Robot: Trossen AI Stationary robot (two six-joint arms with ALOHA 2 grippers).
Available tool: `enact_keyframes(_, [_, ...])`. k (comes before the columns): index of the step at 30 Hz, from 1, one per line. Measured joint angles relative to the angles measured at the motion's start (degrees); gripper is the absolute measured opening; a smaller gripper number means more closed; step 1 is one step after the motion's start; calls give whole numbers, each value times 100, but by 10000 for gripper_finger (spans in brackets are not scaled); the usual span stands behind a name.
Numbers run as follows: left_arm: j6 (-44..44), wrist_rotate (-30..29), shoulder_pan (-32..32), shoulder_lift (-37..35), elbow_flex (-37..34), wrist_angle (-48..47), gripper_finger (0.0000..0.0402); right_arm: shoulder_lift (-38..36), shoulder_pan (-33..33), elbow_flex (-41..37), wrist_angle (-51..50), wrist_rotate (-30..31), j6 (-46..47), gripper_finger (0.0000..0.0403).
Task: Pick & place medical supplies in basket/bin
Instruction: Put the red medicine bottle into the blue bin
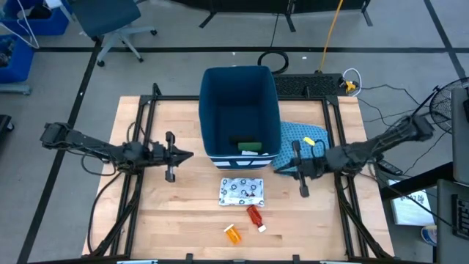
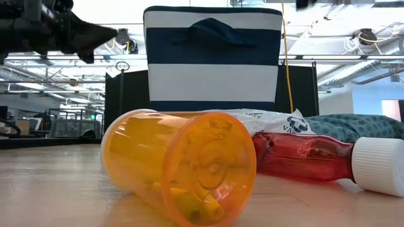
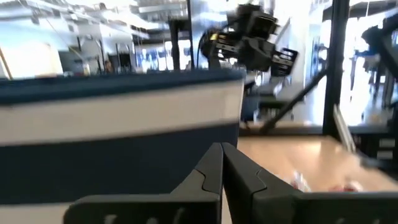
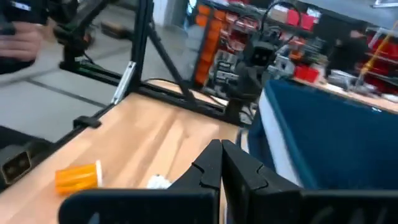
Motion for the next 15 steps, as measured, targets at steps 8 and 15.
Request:
enact_keyframes(8, [264,-29,0,2,1,420,31,1246,1457,2231,-2079,1198,1519,0])
enact_keyframes(15, [-141,-44,0,0,1,396,39,2626,2123,3570,-3339,1735,3132,0])
